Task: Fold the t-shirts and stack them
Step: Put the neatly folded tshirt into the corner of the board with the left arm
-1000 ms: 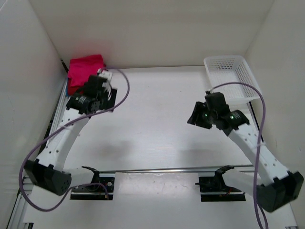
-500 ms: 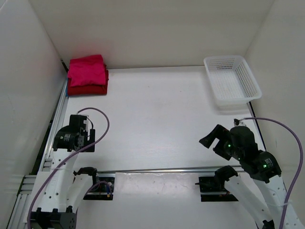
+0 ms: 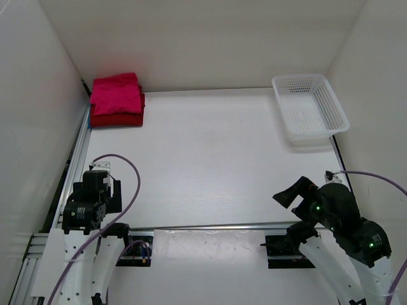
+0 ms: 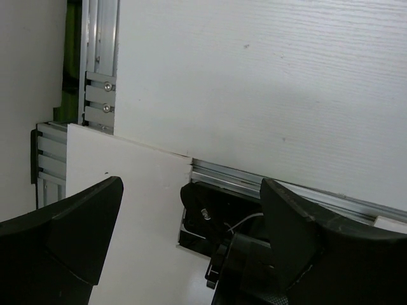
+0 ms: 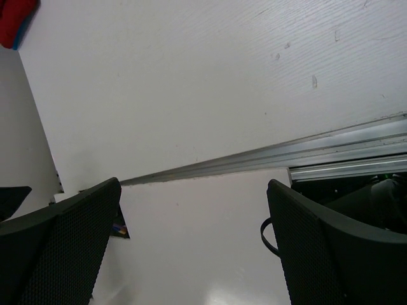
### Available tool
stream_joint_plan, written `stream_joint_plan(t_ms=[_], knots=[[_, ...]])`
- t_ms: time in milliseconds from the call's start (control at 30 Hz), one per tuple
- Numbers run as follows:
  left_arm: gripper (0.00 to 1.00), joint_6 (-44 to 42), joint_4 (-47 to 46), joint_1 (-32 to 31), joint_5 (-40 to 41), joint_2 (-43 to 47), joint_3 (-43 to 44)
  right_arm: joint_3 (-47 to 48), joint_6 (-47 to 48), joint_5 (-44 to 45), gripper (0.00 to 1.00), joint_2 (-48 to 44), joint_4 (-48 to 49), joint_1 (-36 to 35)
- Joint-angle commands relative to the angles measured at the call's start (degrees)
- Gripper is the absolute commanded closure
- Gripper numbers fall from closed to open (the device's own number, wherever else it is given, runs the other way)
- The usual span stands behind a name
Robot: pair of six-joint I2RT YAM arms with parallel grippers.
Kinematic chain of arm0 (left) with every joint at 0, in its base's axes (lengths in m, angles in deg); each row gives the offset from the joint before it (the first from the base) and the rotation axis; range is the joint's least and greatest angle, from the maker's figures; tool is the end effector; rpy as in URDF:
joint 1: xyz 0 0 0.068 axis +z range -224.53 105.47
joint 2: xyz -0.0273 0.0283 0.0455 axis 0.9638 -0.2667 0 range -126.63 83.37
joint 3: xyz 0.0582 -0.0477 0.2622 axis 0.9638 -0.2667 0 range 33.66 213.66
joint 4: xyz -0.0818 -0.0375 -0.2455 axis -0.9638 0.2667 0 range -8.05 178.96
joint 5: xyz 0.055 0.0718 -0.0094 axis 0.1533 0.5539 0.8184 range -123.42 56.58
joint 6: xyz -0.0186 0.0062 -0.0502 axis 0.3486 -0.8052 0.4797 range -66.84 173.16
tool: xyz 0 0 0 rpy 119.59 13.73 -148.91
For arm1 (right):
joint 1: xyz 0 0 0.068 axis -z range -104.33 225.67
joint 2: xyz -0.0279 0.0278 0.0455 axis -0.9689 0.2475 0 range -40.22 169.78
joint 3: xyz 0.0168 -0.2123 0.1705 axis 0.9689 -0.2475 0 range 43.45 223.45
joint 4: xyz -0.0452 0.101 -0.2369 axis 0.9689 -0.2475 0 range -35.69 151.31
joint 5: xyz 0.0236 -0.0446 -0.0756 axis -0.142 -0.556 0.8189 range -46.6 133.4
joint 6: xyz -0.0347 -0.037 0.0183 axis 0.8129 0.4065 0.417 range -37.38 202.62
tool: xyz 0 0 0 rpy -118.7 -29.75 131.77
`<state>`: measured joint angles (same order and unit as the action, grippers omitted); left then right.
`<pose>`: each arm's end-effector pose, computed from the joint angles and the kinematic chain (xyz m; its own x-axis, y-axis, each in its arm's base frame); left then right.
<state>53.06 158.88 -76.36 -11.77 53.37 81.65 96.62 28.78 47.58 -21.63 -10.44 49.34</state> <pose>0.0616 0.0112 0.2865 -0.8565 0.0289 -0.5153 -0.1591 0.9350 0.3169 0.0233 0.0086 0.3200 -0.6346 0.5844 -0.5058 0.2070 0.7590 0.6173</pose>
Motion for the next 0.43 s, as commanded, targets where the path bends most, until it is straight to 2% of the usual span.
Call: stream_joint_plan(t_ms=[0,400], knots=[[0.00,0.10,4.72,1.03,3.74,1.43,-1.05,1.33,-0.21,0.04,0.01,-1.97,-2.43,0.05],[0.00,0.10,4.72,3.67,2.26,3.37,-1.58,-1.58,-2.58,0.03,0.01,-8.92,-4.71,0.05]])
